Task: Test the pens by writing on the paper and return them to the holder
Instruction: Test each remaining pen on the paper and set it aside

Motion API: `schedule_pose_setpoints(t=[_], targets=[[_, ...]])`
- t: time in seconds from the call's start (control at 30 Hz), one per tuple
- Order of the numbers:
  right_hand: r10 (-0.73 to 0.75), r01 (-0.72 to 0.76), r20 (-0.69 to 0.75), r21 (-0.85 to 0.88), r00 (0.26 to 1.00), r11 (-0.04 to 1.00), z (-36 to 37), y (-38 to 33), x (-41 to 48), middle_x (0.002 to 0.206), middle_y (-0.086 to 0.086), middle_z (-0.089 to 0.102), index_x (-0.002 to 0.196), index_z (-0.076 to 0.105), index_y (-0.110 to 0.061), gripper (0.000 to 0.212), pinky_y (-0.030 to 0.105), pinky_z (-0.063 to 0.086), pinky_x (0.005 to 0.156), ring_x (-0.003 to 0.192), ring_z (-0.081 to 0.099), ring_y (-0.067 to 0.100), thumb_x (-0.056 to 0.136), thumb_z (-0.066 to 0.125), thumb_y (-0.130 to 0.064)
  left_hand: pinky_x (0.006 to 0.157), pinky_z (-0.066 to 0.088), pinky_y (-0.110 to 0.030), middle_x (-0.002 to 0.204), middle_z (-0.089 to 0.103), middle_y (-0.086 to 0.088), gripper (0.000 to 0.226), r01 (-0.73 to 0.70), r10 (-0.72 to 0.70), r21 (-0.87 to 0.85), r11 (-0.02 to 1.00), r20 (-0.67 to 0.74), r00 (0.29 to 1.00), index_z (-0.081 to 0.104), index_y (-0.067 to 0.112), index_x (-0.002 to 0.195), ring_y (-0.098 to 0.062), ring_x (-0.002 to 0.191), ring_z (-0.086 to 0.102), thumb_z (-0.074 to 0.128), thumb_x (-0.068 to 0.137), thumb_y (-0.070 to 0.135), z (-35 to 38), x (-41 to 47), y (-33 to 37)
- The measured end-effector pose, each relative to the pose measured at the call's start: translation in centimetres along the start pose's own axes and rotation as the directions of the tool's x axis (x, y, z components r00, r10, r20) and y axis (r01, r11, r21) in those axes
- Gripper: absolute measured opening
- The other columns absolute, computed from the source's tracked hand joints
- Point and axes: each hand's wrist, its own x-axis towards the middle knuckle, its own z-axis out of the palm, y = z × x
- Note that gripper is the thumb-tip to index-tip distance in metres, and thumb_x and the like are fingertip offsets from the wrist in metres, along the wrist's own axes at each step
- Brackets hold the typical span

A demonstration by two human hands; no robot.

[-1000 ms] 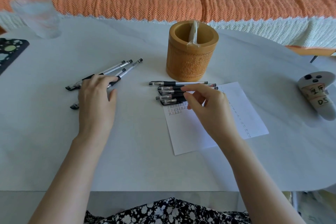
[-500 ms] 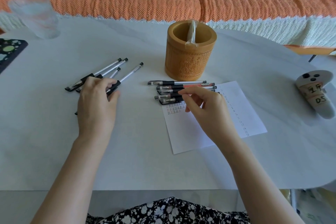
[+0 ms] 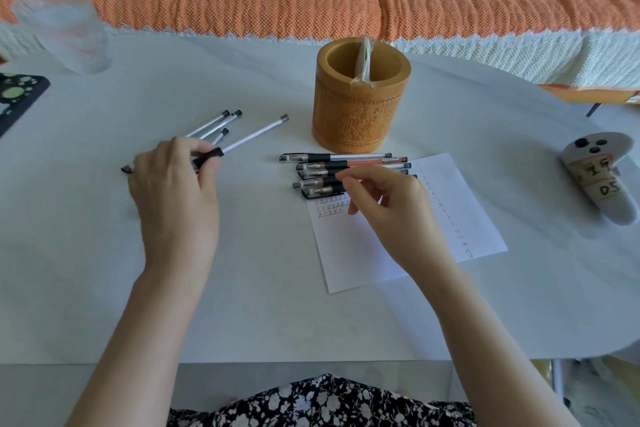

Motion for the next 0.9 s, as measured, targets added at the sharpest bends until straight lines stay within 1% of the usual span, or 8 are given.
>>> schedule_pose_setpoints(t=[0.1, 0.2, 0.27, 0.37, 0.47, 0.67, 0.77, 0.9], targets=[[0.035, -0.040, 0.028, 0.179, 0.999, 0.983, 0.0, -0.7, 0.0, 0.061, 0.001, 0.064, 0.096, 0.069, -0.020, 0.011, 0.021, 0.039, 0.061, 0.051, 0.049, 0.003, 0.090, 0.061, -0.024, 0.082, 0.041, -0.030, 0.091, 0.062, 0.002, 0.009, -0.034, 0.061, -0.297, 0.954, 0.083, 0.995, 0.054, 0.013, 0.102, -0.022, 0.093, 0.056, 0.051, 0.094, 0.013, -0.8, -0.9, 1.8], [0.050, -0.080, 0.088, 0.384, 0.995, 0.920, -0.1, -1.3, 0.1, 0.061, 0.000, 0.062, 0.104, 0.066, -0.015, 0.027, 0.017, 0.038, 0.054, 0.050, 0.046, 0.009, 0.084, 0.064, -0.032, 0.068, 0.039, -0.006, 0.082, 0.062, 0.014, 0.012, -0.079, 0.203, -0.422, 0.903, 0.256, 0.945, 0.049, 0.023, 0.097, 0.002, 0.077, 0.059, 0.053, 0.092, 0.013, -1.0, -2.1, 3.6], [0.045, -0.094, 0.116, 0.462, 0.992, 0.882, -0.3, -1.5, 0.1, 0.061, -0.001, 0.061, 0.106, 0.066, -0.011, 0.034, 0.016, 0.037, 0.050, 0.050, 0.045, 0.011, 0.081, 0.062, -0.035, 0.066, 0.038, -0.002, 0.082, 0.062, 0.016, 0.011, -0.046, 0.245, -0.483, 0.874, 0.357, 0.901, 0.051, 0.021, 0.097, 0.011, 0.075, 0.058, 0.055, 0.091, 0.012, -0.9, -2.9, 4.5], [0.050, -0.094, 0.097, 0.525, 0.994, 0.846, -0.5, -1.2, 0.2, 0.061, 0.000, 0.062, 0.093, 0.067, 0.001, 0.031, 0.021, 0.036, 0.047, 0.050, 0.044, 0.015, 0.085, 0.062, -0.028, 0.067, 0.044, -0.010, 0.084, 0.063, 0.014, 0.014, -0.036, 0.282, -0.521, 0.853, 0.401, 0.872, 0.054, 0.023, 0.098, 0.000, 0.079, 0.060, 0.062, 0.087, 0.019, -0.5, -3.8, 5.2], [0.076, -0.095, 0.057, 0.561, 0.995, 0.823, -0.8, -1.2, 0.1, 0.059, 0.002, 0.062, 0.085, 0.064, 0.007, 0.030, 0.021, 0.038, 0.046, 0.047, 0.045, 0.016, 0.090, 0.059, -0.022, 0.071, 0.046, -0.019, 0.091, 0.064, 0.008, 0.013, -0.129, 0.346, -0.486, 0.864, 0.388, 0.854, 0.058, 0.020, 0.100, -0.008, 0.081, 0.059, 0.062, 0.088, 0.021, 0.1, -4.0, 5.3], [0.108, -0.128, 0.071, 0.637, 0.992, 0.760, -0.8, -1.4, 0.0, 0.059, 0.007, 0.062, 0.082, 0.064, -0.003, 0.024, 0.020, 0.039, 0.046, 0.045, 0.047, 0.016, 0.095, 0.052, -0.020, 0.052, 0.034, -0.030, 0.059, 0.048, 0.004, 0.017, -0.289, 0.398, -0.321, 0.902, 0.358, 0.845, 0.056, 0.020, 0.093, -0.018, 0.060, 0.041, 0.044, 0.097, 0.032, 0.2, -4.3, 5.9], [0.118, -0.136, 0.072, 0.645, 0.990, 0.752, -0.7, -1.3, 0.2, 0.057, 0.006, 0.061, 0.082, 0.063, -0.003, 0.025, 0.022, 0.039, 0.047, 0.045, 0.046, 0.017, 0.095, 0.052, -0.020, 0.050, 0.031, -0.027, 0.053, 0.045, 0.001, 0.016, -0.223, 0.371, -0.372, 0.901, 0.397, 0.839, 0.057, 0.024, 0.092, -0.021, 0.058, 0.041, 0.046, 0.095, 0.035, 0.2, -4.2, 6.0], [0.097, -0.120, 0.072, 0.684, 0.993, 0.719, -0.8, -1.2, 0.2, 0.058, 0.008, 0.060, 0.085, 0.062, 0.000, 0.027, 0.023, 0.039, 0.046, 0.046, 0.046, 0.018, 0.092, 0.054, -0.025, 0.049, 0.029, -0.021, 0.055, 0.050, 0.005, 0.012, -0.087, 0.316, -0.483, 0.871, 0.417, 0.852, 0.063, 0.029, 0.093, -0.013, 0.051, 0.039, 0.053, 0.092, 0.035, 0.3, -3.9, 5.8]])
